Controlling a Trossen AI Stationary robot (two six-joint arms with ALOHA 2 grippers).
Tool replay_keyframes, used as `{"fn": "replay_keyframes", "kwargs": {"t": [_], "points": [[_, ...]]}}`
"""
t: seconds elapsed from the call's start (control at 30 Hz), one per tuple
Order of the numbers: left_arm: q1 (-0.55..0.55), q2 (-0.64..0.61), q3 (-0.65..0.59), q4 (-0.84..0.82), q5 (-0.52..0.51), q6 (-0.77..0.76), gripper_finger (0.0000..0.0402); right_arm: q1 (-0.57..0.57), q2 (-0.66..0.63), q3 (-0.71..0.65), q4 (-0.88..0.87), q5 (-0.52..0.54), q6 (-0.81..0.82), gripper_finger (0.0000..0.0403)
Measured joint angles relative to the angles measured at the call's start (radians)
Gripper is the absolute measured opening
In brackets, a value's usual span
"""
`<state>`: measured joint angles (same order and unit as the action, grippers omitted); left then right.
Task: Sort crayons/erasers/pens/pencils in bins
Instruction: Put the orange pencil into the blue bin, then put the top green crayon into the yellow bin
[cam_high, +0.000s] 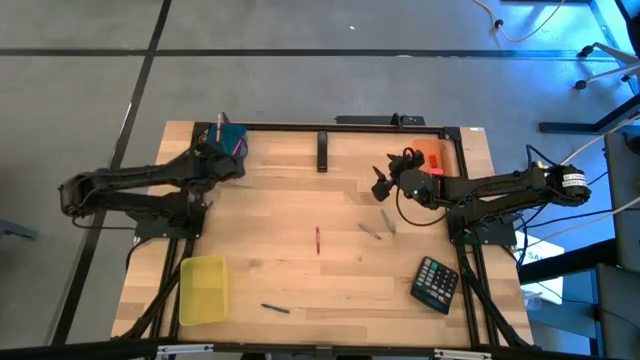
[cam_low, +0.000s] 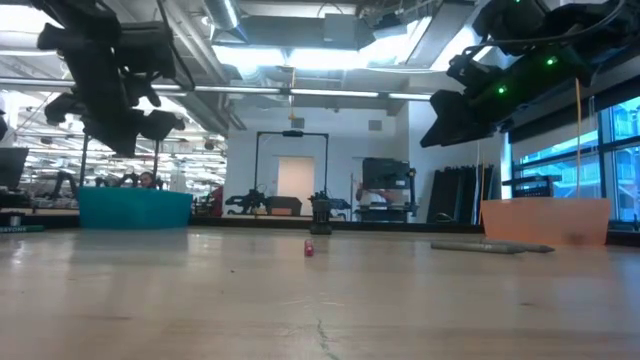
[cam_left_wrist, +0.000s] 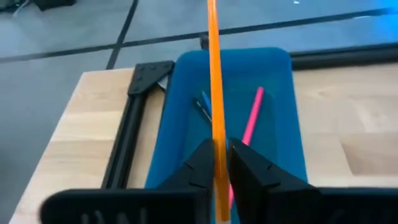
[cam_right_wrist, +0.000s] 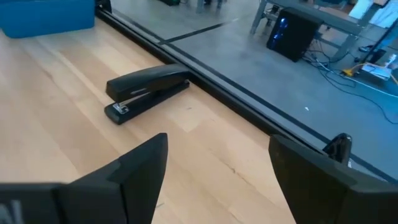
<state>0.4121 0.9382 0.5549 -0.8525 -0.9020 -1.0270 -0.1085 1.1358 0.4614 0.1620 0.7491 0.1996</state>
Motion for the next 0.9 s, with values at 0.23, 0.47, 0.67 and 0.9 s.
{"fn": "replay_keyframes", "kwargs": {"t": [0.23,0.47,0.67,0.9], "points": [[0.134,0.000,0.000,0.048,0.117,0.095,0.0108,0.000,0.000,0.000,0.016,-0.045,-0.026,0.0281],[0.157,0.000,0.000,0.055,0.292,0.161,0.0132,0.019,0.000,0.000,0.015,-0.047,-0.029,0.0281],[0.081,0.005,0.000,0.049,0.414,0.154,0.0132,0.034,0.000,0.000,0.024,-0.045,-0.038,0.0281],[0.007,0.006,0.001,-0.047,0.462,0.119,0.0129,0.035,0.000,0.000,0.039,-0.064,-0.048,0.0281]]}}
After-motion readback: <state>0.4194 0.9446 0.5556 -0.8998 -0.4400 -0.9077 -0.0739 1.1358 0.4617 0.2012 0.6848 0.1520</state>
